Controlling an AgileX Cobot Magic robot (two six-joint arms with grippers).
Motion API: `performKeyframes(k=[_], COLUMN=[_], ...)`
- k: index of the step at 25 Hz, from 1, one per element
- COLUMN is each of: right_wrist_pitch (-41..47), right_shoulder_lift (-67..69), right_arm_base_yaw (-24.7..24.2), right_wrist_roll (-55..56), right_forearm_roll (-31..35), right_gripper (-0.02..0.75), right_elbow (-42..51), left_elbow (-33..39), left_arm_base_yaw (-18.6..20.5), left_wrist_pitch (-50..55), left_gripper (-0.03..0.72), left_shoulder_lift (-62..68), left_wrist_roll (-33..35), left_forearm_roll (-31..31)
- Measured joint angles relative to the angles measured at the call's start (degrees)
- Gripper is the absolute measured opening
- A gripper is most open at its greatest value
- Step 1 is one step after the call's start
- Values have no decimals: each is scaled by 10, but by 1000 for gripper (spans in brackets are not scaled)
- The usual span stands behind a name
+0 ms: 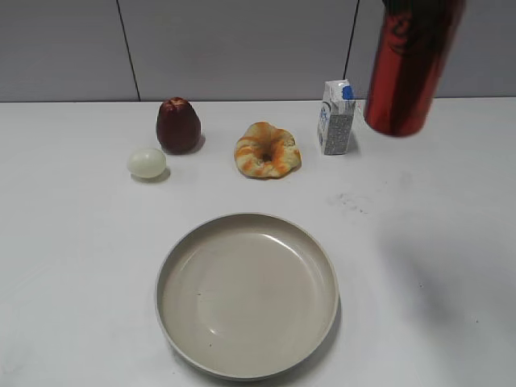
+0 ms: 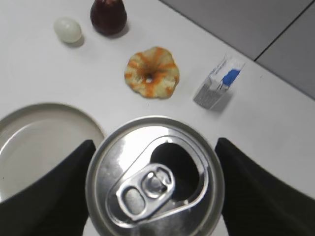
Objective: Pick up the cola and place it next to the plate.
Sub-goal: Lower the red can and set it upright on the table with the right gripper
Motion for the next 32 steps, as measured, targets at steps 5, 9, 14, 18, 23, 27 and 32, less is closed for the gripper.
performKeyframes(k=[5,9,14,18,23,27,32], right_wrist_pitch=[-104,-259,-365,-403,-417,-420,-432], right_shoulder_lift=[-74,-75,-36,-9,-5,-4,4], right_arm_base_yaw=[-1,-1,-1,0,27,44,44], right_wrist_roll=[20,22,21,7,5,4,4], right_forearm_roll=[17,40,42,42,31,22,19], right_gripper=[519,519,519,519,519,519,519], right_elbow=[211,350,420,423,423,423,423], left_elbow=[0,0,0,0,0,0,0], left_arm_base_yaw=[0,0,0,0,0,0,0], left_wrist_pitch=[0,0,0,0,0,0,0], left_gripper=[236,236,236,236,236,236,236], left_shoulder_lift=[0,0,0,0,0,0,0], left_wrist_roll=[0,0,0,0,0,0,0], left_forearm_roll=[0,0,0,0,0,0,0])
